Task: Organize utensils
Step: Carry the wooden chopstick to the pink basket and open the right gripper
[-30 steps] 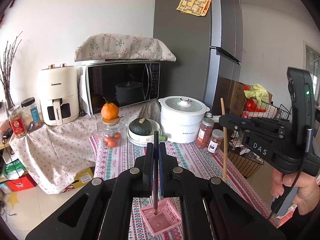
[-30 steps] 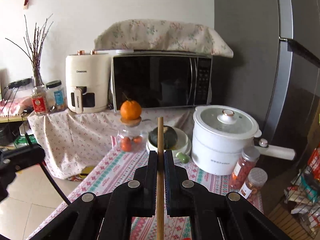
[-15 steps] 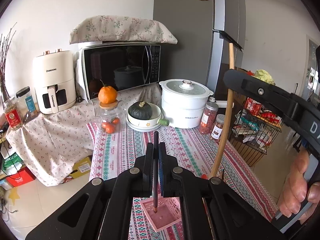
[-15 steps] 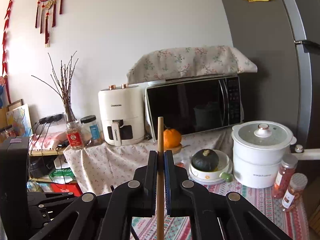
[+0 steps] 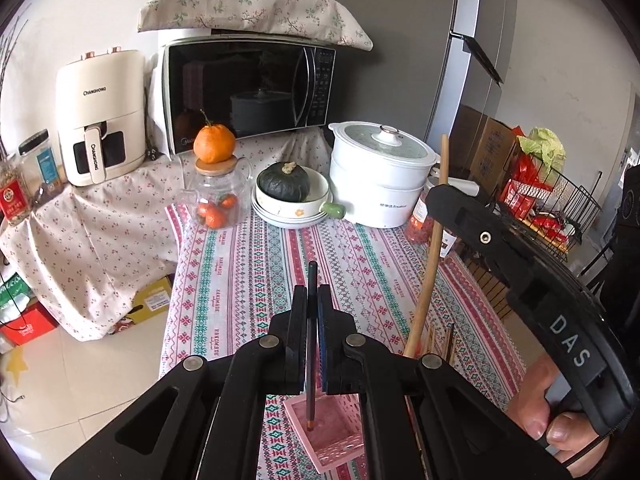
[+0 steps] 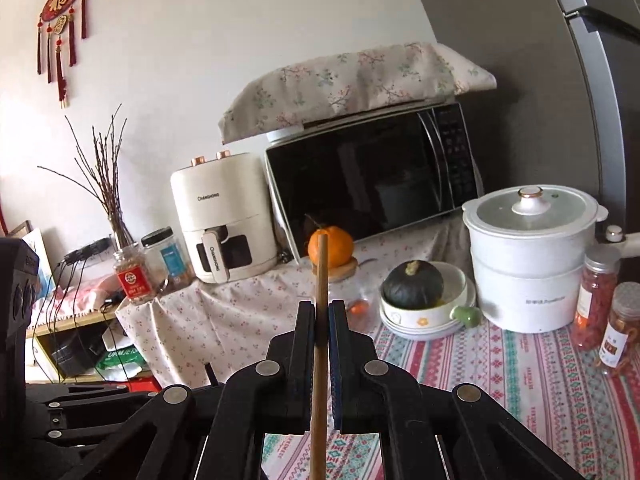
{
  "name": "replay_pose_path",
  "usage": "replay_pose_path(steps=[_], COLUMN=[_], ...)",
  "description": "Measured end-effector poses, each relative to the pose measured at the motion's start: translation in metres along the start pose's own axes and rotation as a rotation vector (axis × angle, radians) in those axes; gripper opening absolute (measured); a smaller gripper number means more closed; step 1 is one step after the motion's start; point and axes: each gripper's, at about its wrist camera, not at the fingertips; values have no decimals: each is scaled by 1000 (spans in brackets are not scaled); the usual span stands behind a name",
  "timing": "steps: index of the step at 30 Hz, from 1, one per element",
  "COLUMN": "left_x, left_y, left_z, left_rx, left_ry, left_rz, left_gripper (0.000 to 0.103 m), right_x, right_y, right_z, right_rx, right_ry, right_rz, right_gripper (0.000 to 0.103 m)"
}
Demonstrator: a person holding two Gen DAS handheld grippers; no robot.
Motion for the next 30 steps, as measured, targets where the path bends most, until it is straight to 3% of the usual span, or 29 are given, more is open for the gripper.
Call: replay_pose_path(steps=[7, 17, 22, 25, 30], left_x=[-6, -11, -5, 0, 6], left_y=[4, 5, 5, 4, 4], left_z=[5, 7, 4, 2, 1], left_rx=[2, -6, -16, -17, -17], left_ry=[21, 29, 17, 21, 17], left_rz=[0, -30, -49, -60, -72], left_gripper=[4, 5, 5, 5, 7], right_x=[-6, -34, -32, -30, -22], right_y=[-1, -29, -29, -25, -15], right_z=[0, -4, -9, -12, -18], right_rx=[-4, 7, -17, -30, -55], right_ry=[-15, -3, 12, 13, 21], right_rz=[-19, 100, 112, 118, 108], right_gripper=[5, 6, 7, 9, 25])
Point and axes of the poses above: each gripper's, at about its wrist camera, not at the fingertips, and x roughly against the way its jaws point, z to its left, y to its top, and after that the axes turned 9 degrees about -y, right-handed
